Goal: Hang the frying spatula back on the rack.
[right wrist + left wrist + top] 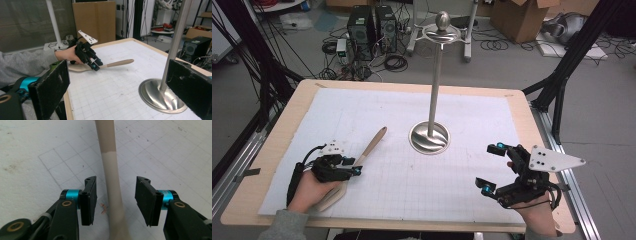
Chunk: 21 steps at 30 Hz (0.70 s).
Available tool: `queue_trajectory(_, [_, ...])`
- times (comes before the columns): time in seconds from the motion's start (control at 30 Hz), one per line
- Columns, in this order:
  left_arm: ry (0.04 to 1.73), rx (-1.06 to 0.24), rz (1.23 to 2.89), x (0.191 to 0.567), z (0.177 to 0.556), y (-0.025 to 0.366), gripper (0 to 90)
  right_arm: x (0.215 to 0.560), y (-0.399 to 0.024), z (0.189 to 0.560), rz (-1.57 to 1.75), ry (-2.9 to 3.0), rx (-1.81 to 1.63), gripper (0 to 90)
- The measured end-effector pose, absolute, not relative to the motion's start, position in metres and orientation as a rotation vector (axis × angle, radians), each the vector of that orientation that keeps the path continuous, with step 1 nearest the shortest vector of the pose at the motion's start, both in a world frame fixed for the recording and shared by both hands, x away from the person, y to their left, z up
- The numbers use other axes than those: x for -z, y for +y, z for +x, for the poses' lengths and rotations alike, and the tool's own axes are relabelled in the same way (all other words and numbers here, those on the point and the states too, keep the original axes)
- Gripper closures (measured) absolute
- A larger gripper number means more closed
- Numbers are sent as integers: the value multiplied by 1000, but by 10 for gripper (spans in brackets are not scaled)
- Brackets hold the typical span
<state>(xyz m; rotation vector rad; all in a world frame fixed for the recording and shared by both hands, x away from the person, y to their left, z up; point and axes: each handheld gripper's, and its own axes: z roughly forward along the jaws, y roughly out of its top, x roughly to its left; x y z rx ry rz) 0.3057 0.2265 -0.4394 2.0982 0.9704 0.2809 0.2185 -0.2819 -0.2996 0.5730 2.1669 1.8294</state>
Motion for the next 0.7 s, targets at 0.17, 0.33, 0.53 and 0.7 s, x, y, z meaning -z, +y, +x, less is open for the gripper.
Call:
queue_trajectory(0.17, [945,-314,2134,441,304,226,564,300,-282,219,572,2168,-1830,41])
queue_trajectory(0.33, [914,-325,2154,441,303,226,586,300,-282,219,565,2170,-1824,41])
queue_trajectory(0.53, [911,-350,2158,441,301,225,631,300,-280,219,562,2175,-1824,41])
queue_trajectory(0.7, [900,-368,2167,441,299,224,658,300,-280,219,572,2184,-1823,41])
